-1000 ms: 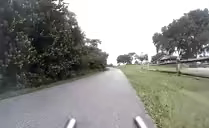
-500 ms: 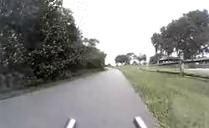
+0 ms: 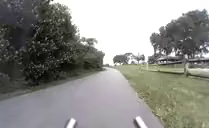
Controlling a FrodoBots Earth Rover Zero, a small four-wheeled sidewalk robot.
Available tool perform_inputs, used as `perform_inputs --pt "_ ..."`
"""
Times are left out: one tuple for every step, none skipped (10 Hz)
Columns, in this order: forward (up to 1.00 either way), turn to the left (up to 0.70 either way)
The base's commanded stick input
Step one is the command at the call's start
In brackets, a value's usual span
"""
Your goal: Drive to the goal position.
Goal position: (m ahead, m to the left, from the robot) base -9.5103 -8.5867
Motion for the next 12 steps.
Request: perform_inputs --pt "0.70 0.00" --pt "0.70 0.00" --pt "0.70 0.00" --pt "0.70 0.00" --pt "0.70 0.00" --pt "0.70 0.00" --pt "0.70 0.00" --pt "0.70 0.00" --pt "0.70 0.00" --pt "0.70 -0.07" --pt "0.70 -0.12" --pt "0.70 -0.14"
